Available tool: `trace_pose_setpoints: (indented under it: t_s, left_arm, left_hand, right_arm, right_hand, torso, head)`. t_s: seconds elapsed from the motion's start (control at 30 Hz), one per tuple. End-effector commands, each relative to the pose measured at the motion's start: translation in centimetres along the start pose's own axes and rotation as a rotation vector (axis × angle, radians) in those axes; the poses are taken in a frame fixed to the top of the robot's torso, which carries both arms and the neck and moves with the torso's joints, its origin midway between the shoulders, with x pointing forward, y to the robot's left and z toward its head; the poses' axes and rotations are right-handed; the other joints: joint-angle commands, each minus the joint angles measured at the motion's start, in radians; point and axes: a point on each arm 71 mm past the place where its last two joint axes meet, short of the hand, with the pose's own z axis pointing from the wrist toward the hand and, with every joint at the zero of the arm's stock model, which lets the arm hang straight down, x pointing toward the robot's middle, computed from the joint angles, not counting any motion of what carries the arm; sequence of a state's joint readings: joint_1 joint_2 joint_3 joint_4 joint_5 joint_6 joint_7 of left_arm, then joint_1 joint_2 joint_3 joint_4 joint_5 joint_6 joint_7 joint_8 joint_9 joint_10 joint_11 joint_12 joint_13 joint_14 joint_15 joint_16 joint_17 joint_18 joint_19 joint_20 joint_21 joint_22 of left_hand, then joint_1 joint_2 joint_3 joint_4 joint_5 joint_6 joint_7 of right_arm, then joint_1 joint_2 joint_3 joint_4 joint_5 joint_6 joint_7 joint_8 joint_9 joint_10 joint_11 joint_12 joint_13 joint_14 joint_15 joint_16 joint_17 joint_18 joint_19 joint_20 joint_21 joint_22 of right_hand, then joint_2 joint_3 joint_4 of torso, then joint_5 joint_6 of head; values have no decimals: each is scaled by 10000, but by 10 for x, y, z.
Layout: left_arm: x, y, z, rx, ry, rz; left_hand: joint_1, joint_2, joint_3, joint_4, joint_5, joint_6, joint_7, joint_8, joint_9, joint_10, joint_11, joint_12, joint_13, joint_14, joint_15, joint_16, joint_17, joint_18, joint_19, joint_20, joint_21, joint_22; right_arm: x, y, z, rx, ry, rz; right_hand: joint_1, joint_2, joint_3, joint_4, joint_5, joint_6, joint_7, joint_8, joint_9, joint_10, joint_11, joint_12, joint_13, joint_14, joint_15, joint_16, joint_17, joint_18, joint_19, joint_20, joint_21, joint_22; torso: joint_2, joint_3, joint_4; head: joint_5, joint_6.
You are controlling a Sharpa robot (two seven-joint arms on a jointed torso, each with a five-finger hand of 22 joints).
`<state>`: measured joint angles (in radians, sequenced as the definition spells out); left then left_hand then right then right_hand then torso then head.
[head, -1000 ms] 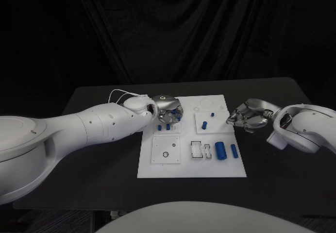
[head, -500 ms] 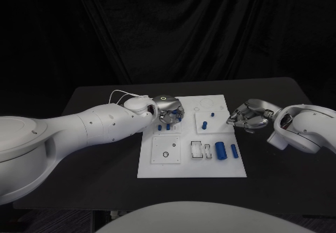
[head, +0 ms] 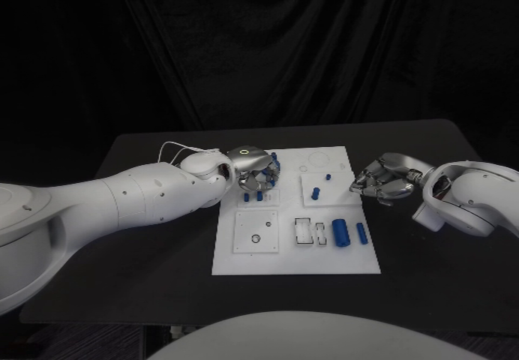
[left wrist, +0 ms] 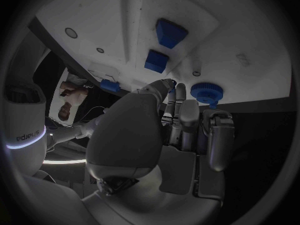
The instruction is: Assemble the parts on the task board
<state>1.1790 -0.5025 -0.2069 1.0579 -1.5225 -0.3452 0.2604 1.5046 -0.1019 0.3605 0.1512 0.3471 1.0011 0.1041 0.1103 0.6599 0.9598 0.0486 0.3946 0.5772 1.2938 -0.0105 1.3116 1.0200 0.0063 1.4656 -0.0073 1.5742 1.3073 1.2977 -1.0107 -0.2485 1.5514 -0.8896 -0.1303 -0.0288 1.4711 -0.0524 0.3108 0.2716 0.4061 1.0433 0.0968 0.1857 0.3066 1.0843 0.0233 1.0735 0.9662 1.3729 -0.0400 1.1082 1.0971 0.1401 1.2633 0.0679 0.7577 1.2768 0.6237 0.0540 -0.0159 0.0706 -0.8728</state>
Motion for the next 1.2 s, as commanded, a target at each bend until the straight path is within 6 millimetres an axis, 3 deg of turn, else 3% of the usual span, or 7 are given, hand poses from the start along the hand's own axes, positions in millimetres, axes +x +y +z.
trace_pose_setpoints:
  t_s: [0.03,0.2,0.4,0.53,0.73,1.2]
  left_arm:
    - [-13,-2,-6,211,-871,245]
    - [-27,4,-22,70,-1053,266]
    - [-34,13,-43,-187,-1033,209]
    - [-33,17,-51,-373,-807,147]
    - [-29,19,-50,-478,-555,125]
    - [-17,21,-40,-607,-140,75]
  left_hand:
    - [-92,-10,-11,-26,44,221,-50,136,119,85,-2,-64,-53,71,20,-9,-21,-63,1052,40,-34,2635]
    - [-162,-24,-32,-6,39,274,-68,158,140,172,-13,-129,-132,56,16,-38,-79,-63,1052,55,-34,2635]
    - [-185,-24,-39,3,22,286,-73,163,146,191,-11,-154,-158,63,17,-34,-70,-63,1052,48,-34,2635]
    - [-219,-31,-59,11,-26,327,-99,187,168,228,-23,-208,-214,21,-4,-76,-146,-63,1052,30,-34,2635]
    - [-249,-34,-73,24,-62,319,-103,183,175,231,-21,-249,-249,8,-13,-90,-169,-63,1052,11,-34,2635]
    - [-267,-36,-88,25,-124,311,-105,176,180,271,-26,-278,-285,-10,-11,-113,-214,-63,1052,-2,-34,2635]
  right_arm:
    - [1,-2,0,209,73,18]
    - [0,-3,0,242,66,17]
    - [0,-4,-1,273,105,14]
    - [1,-4,0,287,152,12]
    - [2,-4,0,301,230,14]
    - [4,-5,-1,311,313,34]
  right_hand:
    - [113,-18,61,0,44,-65,-8,16,16,-42,-14,-82,-28,1,-1,-55,-22,93,11,15,-76,-17]
    - [113,-18,61,0,44,-65,-8,16,16,-42,-14,-82,-28,1,-1,-55,-22,93,11,15,-76,-17]
    - [110,-24,60,1,43,-66,-6,17,18,-53,-11,-91,-40,-7,1,-69,-38,93,11,16,-82,-17]
    - [108,-27,60,3,42,-65,-5,19,20,-59,-10,-95,-47,-11,2,-73,-44,94,7,16,-96,-21]
    - [110,-24,64,3,44,-65,-5,22,23,-78,-9,-113,-69,-18,4,-84,-56,95,3,17,-107,-23]
    - [114,-21,68,2,45,-65,-6,23,25,-89,-9,-123,-81,-25,5,-93,-66,97,-2,17,-122,-27]
  torso:
    - [8,-12,-8]
    - [-3,-16,7]
    - [-33,21,0]
    - [-33,14,53]
    - [-38,24,98]
    - [-20,1,82]
  head:
    - [24,2]
    - [22,2]
    - [40,2]
    - [24,2]
    - [41,2]
    - [41,2]
